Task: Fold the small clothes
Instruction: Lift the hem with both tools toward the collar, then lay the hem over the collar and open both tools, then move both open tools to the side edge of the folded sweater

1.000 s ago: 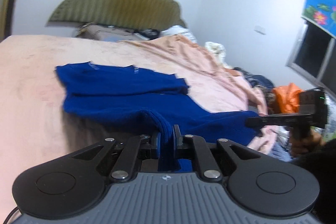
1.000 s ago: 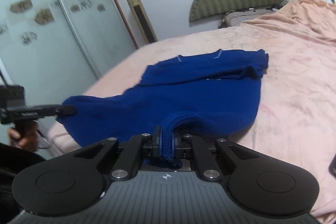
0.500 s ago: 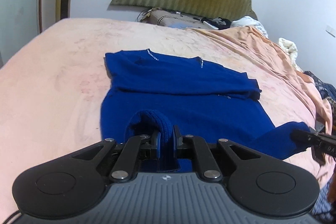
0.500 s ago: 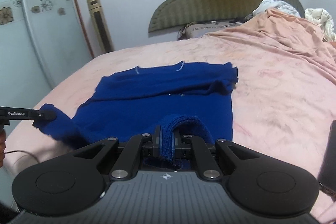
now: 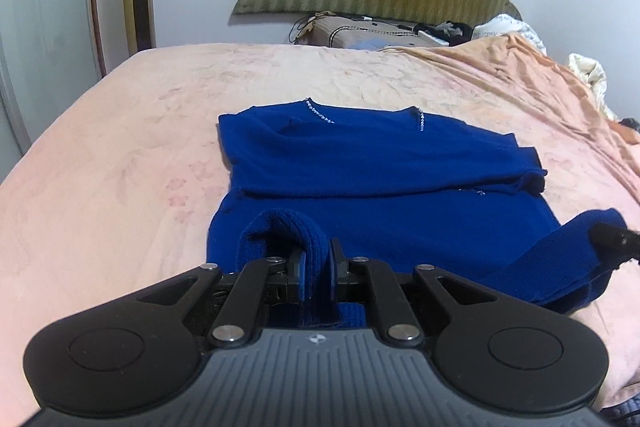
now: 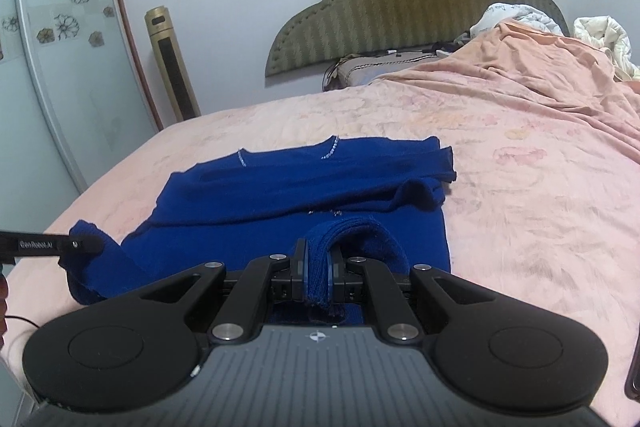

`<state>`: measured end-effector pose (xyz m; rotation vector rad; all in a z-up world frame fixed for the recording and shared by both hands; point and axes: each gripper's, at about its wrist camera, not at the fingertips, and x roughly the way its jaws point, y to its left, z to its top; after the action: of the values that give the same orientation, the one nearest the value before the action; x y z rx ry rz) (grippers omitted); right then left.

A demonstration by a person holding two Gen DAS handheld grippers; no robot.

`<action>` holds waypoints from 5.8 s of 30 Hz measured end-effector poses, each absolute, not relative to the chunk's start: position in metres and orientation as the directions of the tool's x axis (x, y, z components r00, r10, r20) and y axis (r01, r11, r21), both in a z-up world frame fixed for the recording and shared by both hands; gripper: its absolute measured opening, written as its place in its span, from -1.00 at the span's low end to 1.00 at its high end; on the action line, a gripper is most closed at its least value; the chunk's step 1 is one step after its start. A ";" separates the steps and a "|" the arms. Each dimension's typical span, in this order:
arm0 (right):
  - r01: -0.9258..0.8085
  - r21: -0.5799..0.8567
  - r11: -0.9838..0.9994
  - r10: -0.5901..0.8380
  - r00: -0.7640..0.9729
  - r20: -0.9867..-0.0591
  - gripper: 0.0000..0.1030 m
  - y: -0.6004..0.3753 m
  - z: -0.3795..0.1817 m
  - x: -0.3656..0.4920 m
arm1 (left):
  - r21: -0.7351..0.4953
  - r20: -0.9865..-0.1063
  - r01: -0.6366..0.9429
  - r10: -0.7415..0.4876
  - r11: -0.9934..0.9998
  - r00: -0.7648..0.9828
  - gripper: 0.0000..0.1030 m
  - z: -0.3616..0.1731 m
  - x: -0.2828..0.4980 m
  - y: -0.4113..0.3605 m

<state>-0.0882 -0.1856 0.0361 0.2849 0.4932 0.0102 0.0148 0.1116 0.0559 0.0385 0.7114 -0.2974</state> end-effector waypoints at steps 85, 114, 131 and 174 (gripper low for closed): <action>0.280 0.493 0.824 0.057 0.824 -0.564 -0.53 -0.265 -0.012 0.178 | -0.003 -0.707 0.214 -0.154 0.977 0.690 -0.72 0.023 0.275 0.052; 0.406 0.340 0.848 -0.136 0.788 -0.600 0.17 -0.294 -0.016 0.174 | 0.249 -0.629 0.168 0.027 0.954 0.777 0.74 0.000 0.247 0.061; 0.266 0.000 0.964 -0.217 0.786 -0.578 0.50 -0.216 -0.011 0.122 | 0.190 -0.619 0.108 0.033 0.976 0.785 0.74 0.013 0.214 0.073; -0.018 0.055 0.998 0.049 0.777 -0.628 0.66 -0.128 -0.009 0.076 | -0.061 -0.654 0.149 -0.152 0.987 0.741 0.74 -0.004 0.106 0.161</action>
<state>0.0755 -0.1277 -0.0094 0.0463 0.6800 0.0364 0.1063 0.1610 -0.0035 -0.0045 0.7171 -0.1654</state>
